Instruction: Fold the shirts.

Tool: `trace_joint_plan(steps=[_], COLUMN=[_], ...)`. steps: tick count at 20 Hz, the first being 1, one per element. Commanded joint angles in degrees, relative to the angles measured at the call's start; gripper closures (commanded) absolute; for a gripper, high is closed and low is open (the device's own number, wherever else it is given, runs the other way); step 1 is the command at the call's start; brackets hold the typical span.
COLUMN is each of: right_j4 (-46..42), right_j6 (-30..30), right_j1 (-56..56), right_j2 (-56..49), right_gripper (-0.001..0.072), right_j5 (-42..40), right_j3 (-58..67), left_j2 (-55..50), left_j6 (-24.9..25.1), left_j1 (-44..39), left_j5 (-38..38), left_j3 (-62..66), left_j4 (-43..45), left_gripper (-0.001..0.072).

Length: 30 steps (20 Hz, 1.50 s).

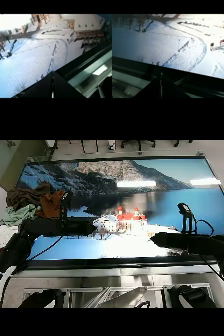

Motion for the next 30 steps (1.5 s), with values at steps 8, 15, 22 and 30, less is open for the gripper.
trace_joint_plan(steps=[8,15,22,30], right_j4=[0.02,0.07,0.68,0.83], right_j6=[0.02,0.02,0.07,0.04], right_j1=[0.04,0.04,0.04,0.04], right_j2=[0.04,0.04,-0.76,-8.48], right_gripper=[0.0688,0.0688,0.0686,0.0184], right_j5=[0.0,0.68,7.74,11.52], right_j3=[-0.02,-0.02,-0.04,-0.04], left_j2=[0.02,0.0,-4.68,-16.26], left_j6=[0.02,0.09,-4.22,0.76], left_j1=[-0.04,-0.04,8.28,40.48], left_j5=[0.02,-2.43,-4.44,3.98], left_j3=[-0.02,-0.02,3.85,2.34], left_j4=[0.0,0.07,11.61,15.04], left_gripper=[0.0696,0.0696,0.0696,0.0016])
